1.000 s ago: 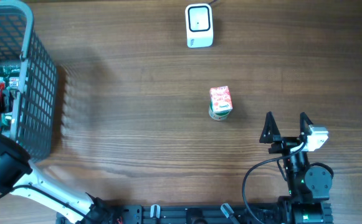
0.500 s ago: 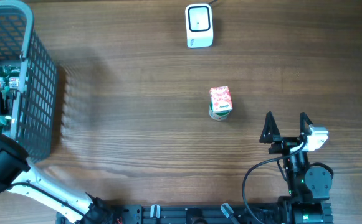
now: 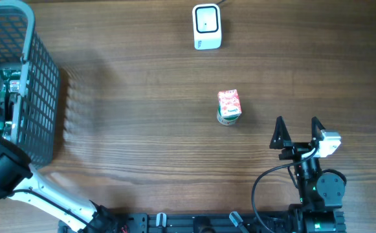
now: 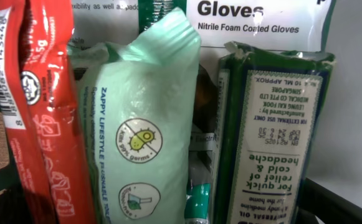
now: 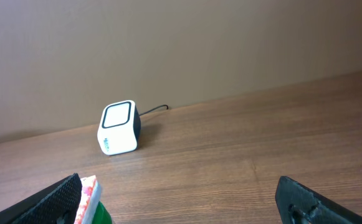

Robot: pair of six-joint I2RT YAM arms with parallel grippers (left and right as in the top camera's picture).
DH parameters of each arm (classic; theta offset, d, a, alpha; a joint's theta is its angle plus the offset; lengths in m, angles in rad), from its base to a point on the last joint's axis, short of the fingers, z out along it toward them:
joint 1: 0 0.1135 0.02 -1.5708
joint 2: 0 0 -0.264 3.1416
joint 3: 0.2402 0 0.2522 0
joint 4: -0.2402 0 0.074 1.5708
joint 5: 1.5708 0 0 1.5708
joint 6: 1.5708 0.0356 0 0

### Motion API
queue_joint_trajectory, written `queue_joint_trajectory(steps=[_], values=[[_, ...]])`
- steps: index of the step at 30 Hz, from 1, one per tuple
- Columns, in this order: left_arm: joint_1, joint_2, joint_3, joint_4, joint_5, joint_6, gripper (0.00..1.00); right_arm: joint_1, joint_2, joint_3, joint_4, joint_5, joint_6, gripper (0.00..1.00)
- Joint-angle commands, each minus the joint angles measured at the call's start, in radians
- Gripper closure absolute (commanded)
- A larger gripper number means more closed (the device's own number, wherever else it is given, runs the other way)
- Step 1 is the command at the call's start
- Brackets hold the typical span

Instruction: Scan the item barcode

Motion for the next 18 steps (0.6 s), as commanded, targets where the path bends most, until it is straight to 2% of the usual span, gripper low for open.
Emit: queue_joint_trajectory(steps=[1,8,18], values=[[-0.036,0.014,-0.047,-0.020,0.027,-0.027,0.00,0.008,-0.008,-0.001,0.003,0.002,0.004,0.00],[-0.082,-0.058,-0.025,-0.011,0.008,-0.027,0.00,0.008,-0.008,-0.001,0.003,0.002,0.004,0.00],[-0.120,-0.060,-0.034,-0.031,-0.028,-0.050,0.00,0.008,-0.008,-0.001,0.003,0.002,0.004,0.00]])
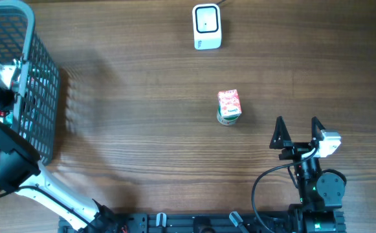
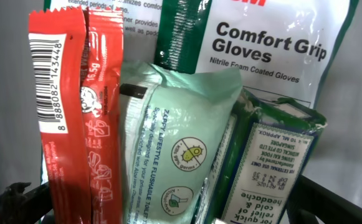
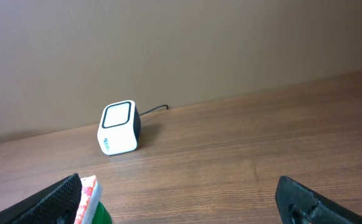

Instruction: Scan the item barcode

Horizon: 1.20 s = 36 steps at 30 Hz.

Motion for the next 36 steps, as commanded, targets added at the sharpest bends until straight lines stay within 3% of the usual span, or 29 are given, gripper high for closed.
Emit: queue_joint_trajectory(steps=[1,8,19,21,23,25,32,36], values=[[-0.010,-0.029,-0.030,-0.009,0.002,-0.021,0.00,0.008,-0.008,-0.001,0.003,0.002,0.004,0.00],[-0.010,-0.029,-0.096,0.019,0.002,-0.021,0.00,0.008,-0.008,-0.001,0.003,0.002,0.003,0.00],[-0.011,-0.029,-0.334,0.247,-0.021,-0.029,0.00,0.008,-0.008,-0.001,0.003,0.002,0.004,0.00],[-0.013,-0.029,-0.373,0.293,-0.021,-0.029,0.10,0.008,-0.008,-0.001,0.003,0.002,0.004,0.00],[-0.016,-0.029,-0.401,0.324,-0.020,-0.029,0.36,0.008,-0.008,-0.001,0.003,0.002,0.003,0.00],[-0.017,-0.029,-0.421,0.357,-0.020,-0.064,0.48,0.008,-0.008,-0.001,0.003,0.002,0.003,0.00],[-0.017,-0.029,-0.421,0.367,-0.017,-0.081,0.73,0.008,-0.008,-0.001,0.003,0.002,0.004,0.00],[-0.017,-0.039,-0.398,0.367,-0.017,-0.095,0.81,0.008,-0.008,-0.001,0.003,0.002,0.003,0.00]])
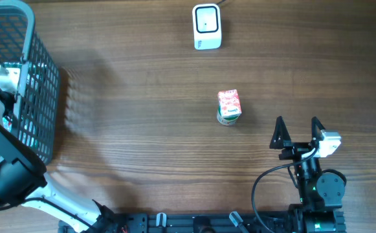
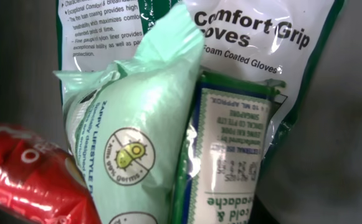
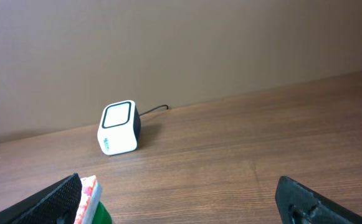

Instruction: Scan the item barcode

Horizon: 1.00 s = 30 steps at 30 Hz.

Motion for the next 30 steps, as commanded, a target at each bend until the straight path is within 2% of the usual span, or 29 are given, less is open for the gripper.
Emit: queue_joint_trajectory(steps=[1,13,24,30], values=[[-0.003,0.098,-0.052,-0.042,0.020,-0.055,0.81,0.008,-0.008,-0.001,0.003,0.002,0.003,0.00],[-0.003,-0.142,0.106,-0.042,0.020,-0.198,0.87,0.008,-0.008,-0.001,0.003,0.002,0.004,0.00],[-0.011,-0.449,0.179,-0.033,0.020,-0.211,0.84,0.008,-0.008,-0.001,0.003,0.002,0.003,0.00],[-0.090,-0.615,0.180,-0.020,0.020,-0.254,0.82,0.008,-0.008,-0.001,0.003,0.002,0.003,0.00]])
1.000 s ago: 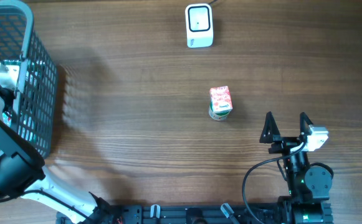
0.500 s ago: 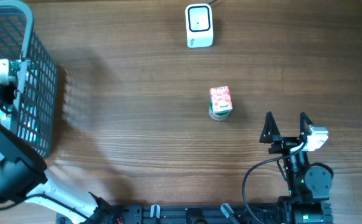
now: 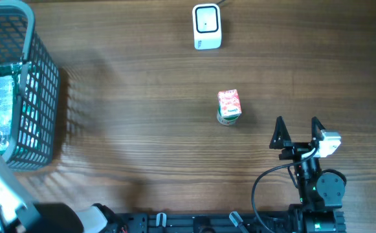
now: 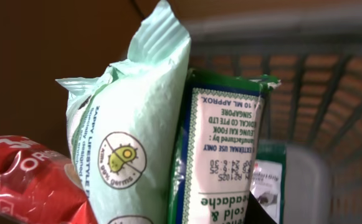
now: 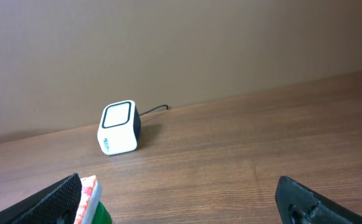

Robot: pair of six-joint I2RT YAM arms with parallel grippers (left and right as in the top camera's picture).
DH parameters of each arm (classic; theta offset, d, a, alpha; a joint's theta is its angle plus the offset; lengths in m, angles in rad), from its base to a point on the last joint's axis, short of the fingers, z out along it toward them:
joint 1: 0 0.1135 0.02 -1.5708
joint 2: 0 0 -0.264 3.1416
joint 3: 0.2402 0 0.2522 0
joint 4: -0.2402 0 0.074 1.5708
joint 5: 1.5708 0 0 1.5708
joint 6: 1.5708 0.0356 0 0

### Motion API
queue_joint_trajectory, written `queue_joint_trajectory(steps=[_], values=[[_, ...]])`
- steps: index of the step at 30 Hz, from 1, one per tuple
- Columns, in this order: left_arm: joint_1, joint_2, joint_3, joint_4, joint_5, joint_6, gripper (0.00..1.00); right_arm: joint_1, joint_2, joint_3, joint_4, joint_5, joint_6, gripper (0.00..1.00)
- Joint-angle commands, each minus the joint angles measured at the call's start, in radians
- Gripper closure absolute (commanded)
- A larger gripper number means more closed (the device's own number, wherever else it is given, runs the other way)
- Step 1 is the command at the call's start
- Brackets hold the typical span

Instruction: Scan the item barcode

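In the left wrist view a mint-green wipes packet [image 4: 131,137] and a dark green medicine box [image 4: 221,155] fill the frame. A red sachet [image 4: 25,180] hangs at the lower left. My left gripper [image 4: 187,211] is shut on this bundle, and only one dark fingertip [image 4: 260,213] shows. The gripper itself is outside the overhead view. The white scanner [image 3: 207,26] stands at the far middle of the table. My right gripper [image 3: 298,129] rests open near the front right, apart from everything.
The grey wire basket [image 3: 42,97] stands at the left edge with a clear greenish pack [image 3: 3,103] inside. Its wall [image 4: 330,81] shows behind the held bundle. A small red and green carton [image 3: 229,106] stands mid-table, just left of my right gripper.
The bundle was in front of the gloves bag inside the basket. Now it is higher, with only the basket wall behind it, and my left gripper has left the overhead view. The right arm is unchanged.
My left gripper was deep in the basket, pressed up against the red sachet, wipes packet and green box. Then it sat a little back from them. Then the sachet had slumped to the lower left. Now the bundle is held up above the basket's contents.
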Motion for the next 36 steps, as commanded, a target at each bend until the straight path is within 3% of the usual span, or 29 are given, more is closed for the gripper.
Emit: queue_joint_trajectory(steps=[1,5,10,14,18,24,32,34,36], values=[[-0.084,-0.113,0.021,0.010,0.020,-0.094,0.82,0.008,-0.008,-0.001,0.003,0.002,0.004,0.00],[-0.215,-0.185,0.021,-0.023,0.020,-0.274,0.85,0.008,-0.008,-0.001,0.003,0.002,0.004,0.00],[-0.463,-0.219,0.021,-0.241,0.019,-0.461,0.83,0.008,-0.008,-0.001,0.003,0.002,0.004,0.00],[-0.646,-0.185,0.021,-0.401,0.018,-0.551,0.87,0.008,-0.008,-0.001,0.003,0.002,0.004,0.01],[-0.825,-0.104,-0.019,-0.485,0.011,-0.742,0.91,0.008,-0.008,-0.001,0.003,0.002,0.004,0.00],[-1.034,0.085,-0.192,-0.414,-0.075,-0.978,0.93,0.008,-0.008,-0.001,0.003,0.002,0.004,0.00],[-1.213,0.348,-0.271,-0.188,-0.089,-1.035,0.89,0.008,-0.008,-0.001,0.003,0.002,0.003,0.00],[-1.237,0.387,-0.271,-0.152,-0.090,-1.034,0.80,0.008,-0.008,-0.001,0.003,0.002,0.004,0.00],[-1.253,0.412,-0.271,-0.132,-0.089,-1.034,0.45,0.008,-0.008,-0.001,0.003,0.002,0.004,0.00]])
